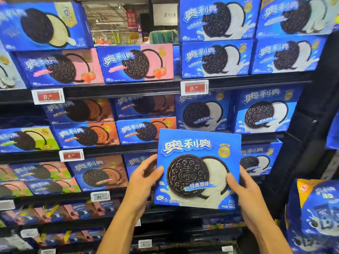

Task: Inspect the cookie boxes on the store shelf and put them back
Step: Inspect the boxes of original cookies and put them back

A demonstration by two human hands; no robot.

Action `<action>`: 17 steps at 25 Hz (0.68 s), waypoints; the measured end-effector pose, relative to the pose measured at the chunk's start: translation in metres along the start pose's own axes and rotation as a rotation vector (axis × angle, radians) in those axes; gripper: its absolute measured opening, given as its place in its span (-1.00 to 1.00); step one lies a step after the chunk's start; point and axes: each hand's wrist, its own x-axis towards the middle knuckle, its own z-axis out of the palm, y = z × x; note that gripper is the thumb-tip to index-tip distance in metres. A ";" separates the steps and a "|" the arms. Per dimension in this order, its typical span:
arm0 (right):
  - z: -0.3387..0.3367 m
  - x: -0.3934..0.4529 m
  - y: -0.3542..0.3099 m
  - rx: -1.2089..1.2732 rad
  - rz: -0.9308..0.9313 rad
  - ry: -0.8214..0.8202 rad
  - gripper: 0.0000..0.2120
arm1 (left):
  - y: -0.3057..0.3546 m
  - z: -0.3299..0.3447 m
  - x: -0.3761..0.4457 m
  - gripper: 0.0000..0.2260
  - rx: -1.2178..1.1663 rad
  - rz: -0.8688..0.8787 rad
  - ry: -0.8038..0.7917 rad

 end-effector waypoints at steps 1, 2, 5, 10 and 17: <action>0.002 0.008 0.001 -0.046 -0.005 0.039 -0.58 | -0.002 0.004 0.008 -0.67 0.056 -0.001 -0.009; 0.003 0.016 0.001 -0.091 -0.011 0.088 -0.59 | -0.005 0.008 0.016 -0.64 0.121 0.001 -0.014; 0.003 0.043 -0.004 -0.201 -0.073 0.263 -0.72 | -0.010 0.022 0.040 -0.64 0.229 0.002 -0.021; -0.004 0.097 -0.033 -0.246 -0.197 0.248 -0.82 | -0.006 0.052 0.084 -0.61 0.330 0.106 0.031; -0.012 0.164 -0.046 -0.238 -0.235 0.204 -0.81 | 0.001 0.089 0.125 -0.57 0.488 0.173 0.182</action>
